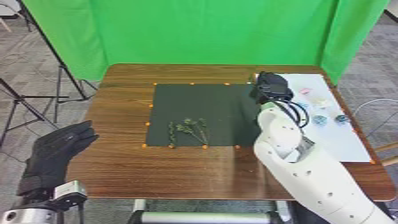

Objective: Arrange flowers

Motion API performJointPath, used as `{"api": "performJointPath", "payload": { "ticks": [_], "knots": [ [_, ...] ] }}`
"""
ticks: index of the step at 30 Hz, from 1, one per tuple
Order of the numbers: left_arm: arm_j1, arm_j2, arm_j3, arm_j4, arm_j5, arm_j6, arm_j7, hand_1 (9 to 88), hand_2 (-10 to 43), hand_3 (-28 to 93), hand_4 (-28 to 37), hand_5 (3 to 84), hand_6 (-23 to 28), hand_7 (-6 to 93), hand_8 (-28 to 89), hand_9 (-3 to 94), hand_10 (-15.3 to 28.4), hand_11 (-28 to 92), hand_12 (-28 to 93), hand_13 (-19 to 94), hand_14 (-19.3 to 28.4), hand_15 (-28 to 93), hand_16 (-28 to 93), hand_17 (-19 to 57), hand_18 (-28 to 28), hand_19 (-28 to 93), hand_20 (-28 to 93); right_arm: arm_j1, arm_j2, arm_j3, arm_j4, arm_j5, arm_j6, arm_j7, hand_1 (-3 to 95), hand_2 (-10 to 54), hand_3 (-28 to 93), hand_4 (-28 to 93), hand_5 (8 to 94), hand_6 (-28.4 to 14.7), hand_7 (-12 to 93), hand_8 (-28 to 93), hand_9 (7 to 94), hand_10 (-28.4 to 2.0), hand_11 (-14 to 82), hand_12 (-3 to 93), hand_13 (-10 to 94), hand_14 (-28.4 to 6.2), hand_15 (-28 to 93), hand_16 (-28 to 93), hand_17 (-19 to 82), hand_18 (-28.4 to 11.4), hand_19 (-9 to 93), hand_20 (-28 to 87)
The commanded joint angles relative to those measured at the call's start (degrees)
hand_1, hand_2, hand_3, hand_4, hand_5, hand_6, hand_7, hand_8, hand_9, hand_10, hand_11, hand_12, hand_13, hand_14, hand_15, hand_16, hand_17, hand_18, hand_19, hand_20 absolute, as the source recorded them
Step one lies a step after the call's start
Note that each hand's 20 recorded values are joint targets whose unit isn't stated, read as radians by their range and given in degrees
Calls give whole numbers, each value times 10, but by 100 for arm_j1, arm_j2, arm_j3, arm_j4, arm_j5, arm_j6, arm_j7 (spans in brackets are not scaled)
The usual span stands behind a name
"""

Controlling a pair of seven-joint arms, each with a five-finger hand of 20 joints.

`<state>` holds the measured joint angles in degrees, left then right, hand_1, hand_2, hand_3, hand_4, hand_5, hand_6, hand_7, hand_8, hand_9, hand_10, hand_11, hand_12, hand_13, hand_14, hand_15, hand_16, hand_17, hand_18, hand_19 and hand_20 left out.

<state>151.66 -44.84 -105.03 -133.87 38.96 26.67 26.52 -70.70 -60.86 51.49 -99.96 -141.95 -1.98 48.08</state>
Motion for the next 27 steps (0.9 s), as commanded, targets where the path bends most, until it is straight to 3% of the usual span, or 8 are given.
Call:
{"api": "performJointPath", "payload": {
  "ticks": [1,5,6,9,16,21,24,27],
  "knots": [
    [98,74,-30,-52,-73,69,21,281,62,836,-116,499,150,146,-87,411,219,346,99,276,281,575,-112,-94,216,563,150,-544,-563,-150,-262,-97,-260,-33,516,-95,834,-277,852,-47,254,271,896,-127,319,351,810,-76,731,261,550,-213,932,447],
    [74,18,-43,-54,-3,9,-66,282,62,836,-116,499,150,146,-87,411,219,346,99,276,280,576,-112,-94,216,563,150,-833,-702,-104,-349,-176,-389,-50,519,-95,831,-277,854,-48,249,275,897,-129,318,350,809,-79,732,261,549,-217,932,449],
    [112,69,-48,-57,-61,30,-1,282,62,836,-116,499,150,146,-87,411,219,346,99,276,281,576,-112,-94,216,563,150,-892,-708,-100,-374,-153,-382,-24,519,-95,831,-277,854,-49,247,275,897,-129,318,350,809,-79,732,261,549,-217,932,449],
    [100,95,-46,-48,-96,69,3,282,62,836,-116,500,149,146,-87,411,219,346,99,276,281,576,-112,-94,215,563,149,-997,-733,-80,-370,-236,-451,-30,520,-95,830,-277,855,-48,245,276,897,-131,318,350,809,-79,732,261,549,-217,932,450],
    [122,113,-70,-49,-94,49,-26,282,62,836,-116,500,150,146,-87,411,219,346,99,276,282,575,-112,-93,215,563,149,-1098,-731,-73,-362,-254,-535,93,521,-95,828,-275,857,-50,240,278,897,-132,319,348,810,-81,732,259,550,-220,932,452],
    [185,213,-59,-53,-211,119,78,283,61,838,-115,500,149,146,-87,411,219,346,99,277,281,575,-112,-94,215,563,150,-1134,-758,-103,-382,-304,-577,77,524,-95,824,-277,857,-50,238,276,895,-131,319,344,810,-80,731,258,550,-222,932,451],
    [95,159,-33,-42,-133,59,-27,283,62,838,-114,500,150,145,-87,411,219,346,99,278,281,574,-112,-94,216,563,150,-1105,-783,-130,-331,-340,-547,124,524,-95,820,-274,858,-50,237,270,894,-131,320,340,811,-79,728,256,550,-221,932,448],
    [127,196,-47,-45,-180,103,21,284,62,837,-116,500,150,146,-87,411,219,347,99,278,280,575,-112,-94,216,563,150,-1093,-758,-154,-333,-306,-477,144,525,-95,810,-272,854,-47,236,259,890,-130,316,333,811,-79,718,252,550,-219,932,439]
  ]
}}
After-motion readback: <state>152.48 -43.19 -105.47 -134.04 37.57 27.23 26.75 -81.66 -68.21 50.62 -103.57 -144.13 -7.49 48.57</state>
